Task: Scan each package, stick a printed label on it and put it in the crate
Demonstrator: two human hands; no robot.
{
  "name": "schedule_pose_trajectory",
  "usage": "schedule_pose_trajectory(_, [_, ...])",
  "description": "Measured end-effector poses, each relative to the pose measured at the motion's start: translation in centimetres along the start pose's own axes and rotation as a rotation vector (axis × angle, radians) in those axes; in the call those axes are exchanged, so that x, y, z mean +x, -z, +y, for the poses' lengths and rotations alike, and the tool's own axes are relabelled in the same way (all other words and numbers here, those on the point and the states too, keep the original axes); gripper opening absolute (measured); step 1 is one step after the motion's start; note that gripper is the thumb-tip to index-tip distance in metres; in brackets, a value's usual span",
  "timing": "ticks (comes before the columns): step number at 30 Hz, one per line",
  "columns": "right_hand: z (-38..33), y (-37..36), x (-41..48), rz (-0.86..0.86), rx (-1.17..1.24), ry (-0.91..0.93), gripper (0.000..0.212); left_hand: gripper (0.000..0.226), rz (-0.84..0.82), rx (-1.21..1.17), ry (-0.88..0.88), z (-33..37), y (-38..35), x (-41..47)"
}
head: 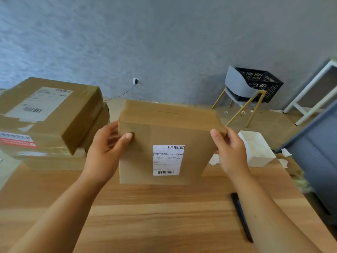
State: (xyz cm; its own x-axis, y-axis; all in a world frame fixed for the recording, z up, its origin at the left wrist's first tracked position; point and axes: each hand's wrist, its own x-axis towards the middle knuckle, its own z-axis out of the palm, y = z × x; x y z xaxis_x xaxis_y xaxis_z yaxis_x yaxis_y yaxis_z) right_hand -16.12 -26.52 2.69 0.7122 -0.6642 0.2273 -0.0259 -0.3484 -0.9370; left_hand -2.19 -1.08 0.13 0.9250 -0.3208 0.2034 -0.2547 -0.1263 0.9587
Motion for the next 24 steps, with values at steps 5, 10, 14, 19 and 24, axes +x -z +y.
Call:
schedule_pose_trajectory(5, [1.2,-0.8,-4.4,-0.03,-0.18,-0.161,0.049,0.041,-0.052,0.134,0.084,-2.0,2.4,-4.2])
schedule_pose_trajectory(10, [4.7,-2.2,-9.1,-0.107,-0.327,-0.413,0.056,0.017,-0.076,0.196,0.273,-6.1,3.1,-9.1])
schedule_pose_trajectory(14, [8.0,-2.9,-11.3,-0.144,-0.428,-0.582,0.058,0.037,-0.113,0.208,0.484,-10.3,3.1,-12.4])
schedule_pose_trajectory(19, [11.6,-3.5,-12.0,-0.237,-0.234,-0.661,0.014,0.041,-0.217,0.219,0.567,-12.6,2.2,-14.6])
schedule_pose_trajectory(24, [13.8,-3.7,-11.5,-0.311,-0.225,-0.713,0.066,0.059,-0.286,0.255,0.622,-13.0,0.9,-13.7])
